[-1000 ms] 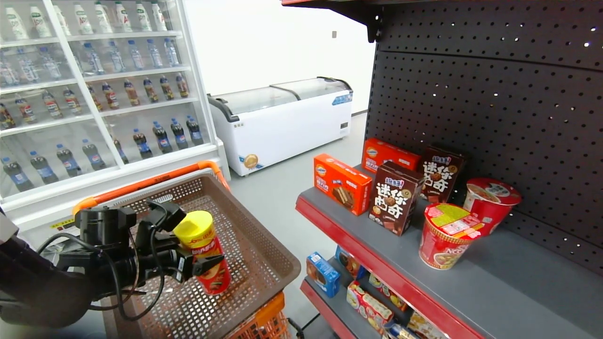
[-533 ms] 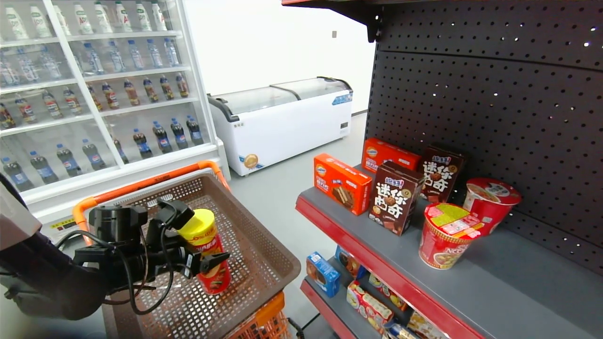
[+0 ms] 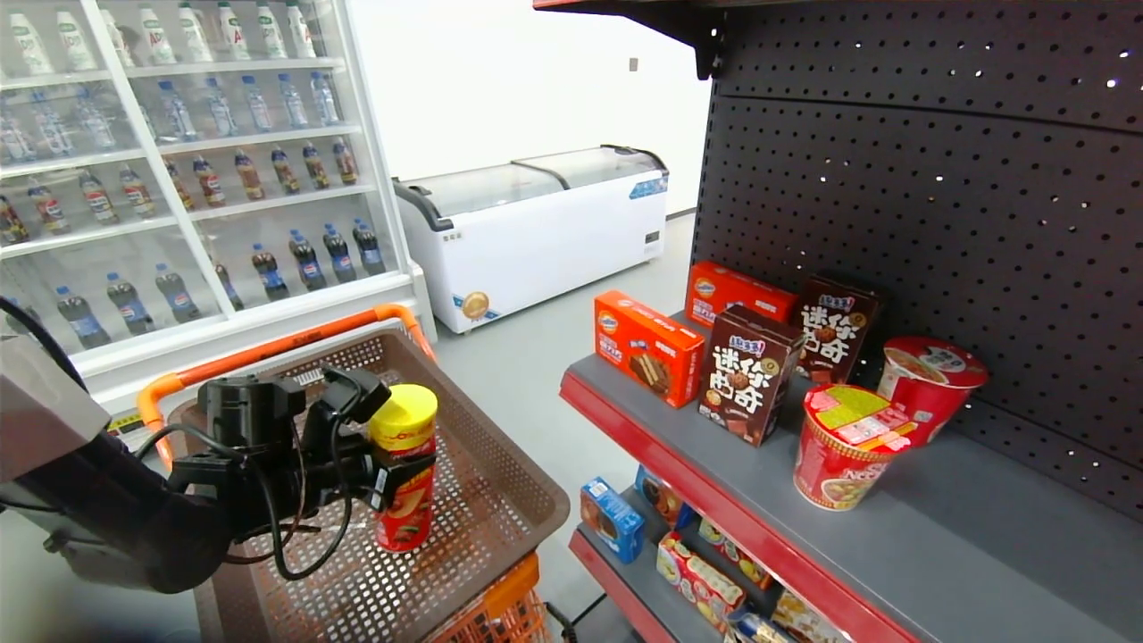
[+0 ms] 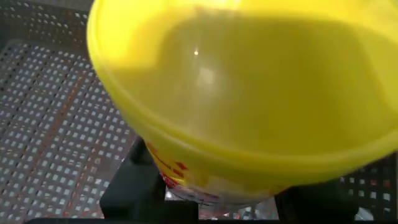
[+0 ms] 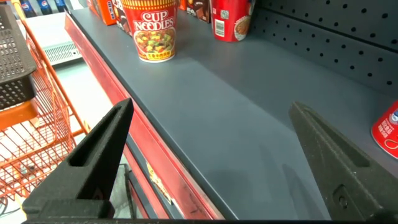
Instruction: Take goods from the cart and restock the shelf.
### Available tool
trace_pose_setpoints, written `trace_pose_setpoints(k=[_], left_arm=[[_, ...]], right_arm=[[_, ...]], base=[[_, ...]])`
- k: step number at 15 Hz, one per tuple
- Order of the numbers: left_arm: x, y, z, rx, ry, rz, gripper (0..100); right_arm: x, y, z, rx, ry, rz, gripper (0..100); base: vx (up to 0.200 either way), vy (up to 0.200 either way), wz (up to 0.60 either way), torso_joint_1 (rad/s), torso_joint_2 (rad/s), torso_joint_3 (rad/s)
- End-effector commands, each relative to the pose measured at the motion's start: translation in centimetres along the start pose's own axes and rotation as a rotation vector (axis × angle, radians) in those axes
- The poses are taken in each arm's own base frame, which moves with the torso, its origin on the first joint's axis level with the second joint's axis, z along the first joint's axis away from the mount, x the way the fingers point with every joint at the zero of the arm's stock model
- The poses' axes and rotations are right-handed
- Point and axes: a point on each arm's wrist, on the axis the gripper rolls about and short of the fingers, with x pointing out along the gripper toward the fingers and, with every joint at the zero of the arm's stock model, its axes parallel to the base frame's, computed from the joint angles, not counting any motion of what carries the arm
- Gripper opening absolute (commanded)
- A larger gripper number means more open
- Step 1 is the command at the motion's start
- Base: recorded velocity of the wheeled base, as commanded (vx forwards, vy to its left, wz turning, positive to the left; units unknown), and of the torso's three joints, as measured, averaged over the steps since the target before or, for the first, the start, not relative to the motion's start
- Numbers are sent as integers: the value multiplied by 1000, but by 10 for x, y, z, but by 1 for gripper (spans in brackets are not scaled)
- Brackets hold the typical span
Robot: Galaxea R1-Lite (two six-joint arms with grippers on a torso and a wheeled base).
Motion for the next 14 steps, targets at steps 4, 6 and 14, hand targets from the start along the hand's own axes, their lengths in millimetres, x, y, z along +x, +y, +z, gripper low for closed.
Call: trace_pose_setpoints(k=[4,6,14], left_arm=[[-33,-3,32,13,-66,107,0],[-59,-7,50,-48,-111,127,0],[-197,-56,55,-204,-142,300,0]], right_arm=[[0,0,0,1,0,0,100],[0,0,0,0,0,0,100],[0,0,0,0,0,0,100]], base=[[0,0,0,0,0,0],[0,0,0,0,0,0],[0,0,0,0,0,0]])
